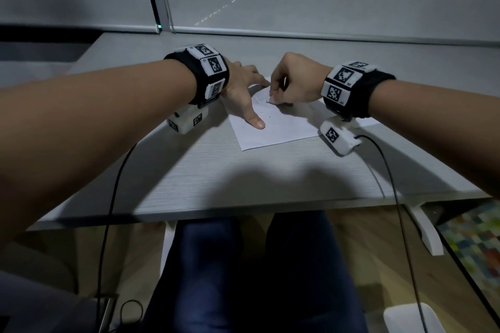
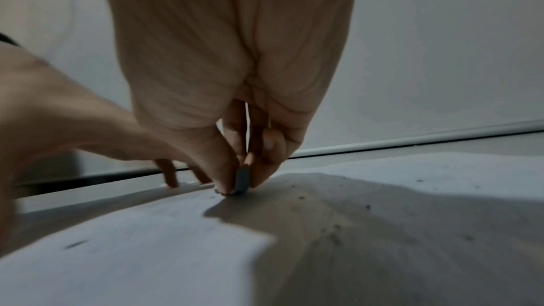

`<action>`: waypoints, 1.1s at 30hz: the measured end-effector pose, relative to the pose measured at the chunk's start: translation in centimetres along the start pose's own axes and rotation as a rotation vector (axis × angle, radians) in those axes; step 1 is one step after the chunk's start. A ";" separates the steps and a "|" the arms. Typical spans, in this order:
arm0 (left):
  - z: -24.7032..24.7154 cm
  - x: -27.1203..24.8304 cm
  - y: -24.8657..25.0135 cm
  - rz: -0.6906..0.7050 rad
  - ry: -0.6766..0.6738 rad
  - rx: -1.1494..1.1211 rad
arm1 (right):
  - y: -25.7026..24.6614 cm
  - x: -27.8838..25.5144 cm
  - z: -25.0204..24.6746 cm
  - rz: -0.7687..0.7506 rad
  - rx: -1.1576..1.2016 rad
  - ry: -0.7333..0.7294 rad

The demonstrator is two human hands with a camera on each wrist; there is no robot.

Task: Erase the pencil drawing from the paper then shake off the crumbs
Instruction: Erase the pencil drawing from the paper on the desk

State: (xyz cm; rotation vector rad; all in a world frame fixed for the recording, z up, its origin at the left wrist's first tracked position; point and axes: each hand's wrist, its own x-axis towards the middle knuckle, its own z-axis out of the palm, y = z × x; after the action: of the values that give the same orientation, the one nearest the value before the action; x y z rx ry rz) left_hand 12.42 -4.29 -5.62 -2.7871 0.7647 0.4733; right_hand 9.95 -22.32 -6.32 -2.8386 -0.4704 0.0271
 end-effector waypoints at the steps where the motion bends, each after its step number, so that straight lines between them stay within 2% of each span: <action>1: 0.0 -0.1 0.0 -0.001 -0.003 0.001 | 0.3 0.3 -0.2 0.037 -0.005 0.028; 5: 0.0 -0.3 0.0 -0.010 -0.022 0.000 | 0.8 1.0 -0.5 0.124 -0.040 0.086; 7: 0.0 -0.3 0.1 -0.014 -0.019 -0.001 | 0.2 0.6 -0.1 0.080 -0.025 0.075; 10: 0.0 -0.5 0.1 -0.002 -0.012 -0.009 | -1.2 -0.1 0.8 -0.067 0.009 0.016; 12: 0.0 -0.6 0.2 0.008 -0.008 -0.006 | -1.6 -0.1 0.9 -0.096 0.016 -0.007; 19: -0.1 -0.9 0.3 -0.006 -0.019 0.001 | -0.3 1.6 0.1 0.100 -0.042 0.102; 26: 0.0 -0.9 0.2 0.020 -0.003 -0.010 | -2.7 0.4 1.2 -0.068 0.058 -0.018; 28: 0.1 -0.8 0.2 0.015 -0.006 0.005 | -2.2 0.9 1.0 -0.048 0.056 0.001; 33: 0.1 -0.8 0.1 -0.005 -0.023 -0.008 | -0.9 2.1 0.5 0.115 -0.002 0.106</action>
State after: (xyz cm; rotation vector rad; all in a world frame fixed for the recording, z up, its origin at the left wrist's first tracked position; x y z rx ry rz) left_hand 11.72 -4.00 -5.48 -2.7854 0.7519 0.5076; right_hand 11.67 -20.75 -6.49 -2.8478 -0.2846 -0.1011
